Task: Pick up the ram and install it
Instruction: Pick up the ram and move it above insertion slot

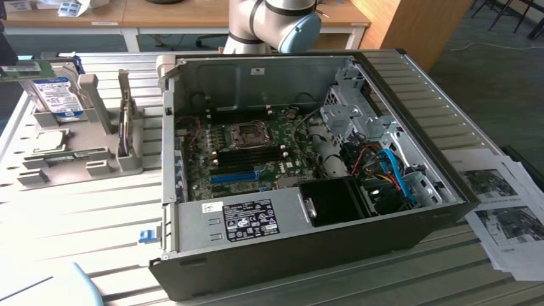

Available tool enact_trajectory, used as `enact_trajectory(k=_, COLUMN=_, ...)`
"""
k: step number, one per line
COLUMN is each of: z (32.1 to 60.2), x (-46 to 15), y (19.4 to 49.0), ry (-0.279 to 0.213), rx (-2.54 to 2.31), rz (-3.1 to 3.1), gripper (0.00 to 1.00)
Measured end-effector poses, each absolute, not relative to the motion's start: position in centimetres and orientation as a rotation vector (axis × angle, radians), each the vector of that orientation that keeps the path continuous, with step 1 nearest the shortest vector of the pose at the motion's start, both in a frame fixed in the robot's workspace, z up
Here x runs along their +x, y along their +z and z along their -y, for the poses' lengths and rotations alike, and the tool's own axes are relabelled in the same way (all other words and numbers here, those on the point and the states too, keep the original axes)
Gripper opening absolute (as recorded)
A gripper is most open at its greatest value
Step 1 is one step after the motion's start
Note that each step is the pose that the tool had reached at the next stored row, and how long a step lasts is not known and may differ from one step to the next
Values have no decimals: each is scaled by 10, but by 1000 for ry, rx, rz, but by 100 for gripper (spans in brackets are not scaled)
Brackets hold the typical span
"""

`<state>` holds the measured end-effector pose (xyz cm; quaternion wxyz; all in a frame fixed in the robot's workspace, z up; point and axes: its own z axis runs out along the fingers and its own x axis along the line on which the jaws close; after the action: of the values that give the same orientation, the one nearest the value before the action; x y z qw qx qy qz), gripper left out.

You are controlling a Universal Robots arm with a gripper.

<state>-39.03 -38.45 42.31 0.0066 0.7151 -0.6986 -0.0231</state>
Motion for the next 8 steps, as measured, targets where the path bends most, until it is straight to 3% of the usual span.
enact_trajectory(k=8, z=385, x=-390, y=436, ry=-72, rx=2235, rz=2188, gripper=11)
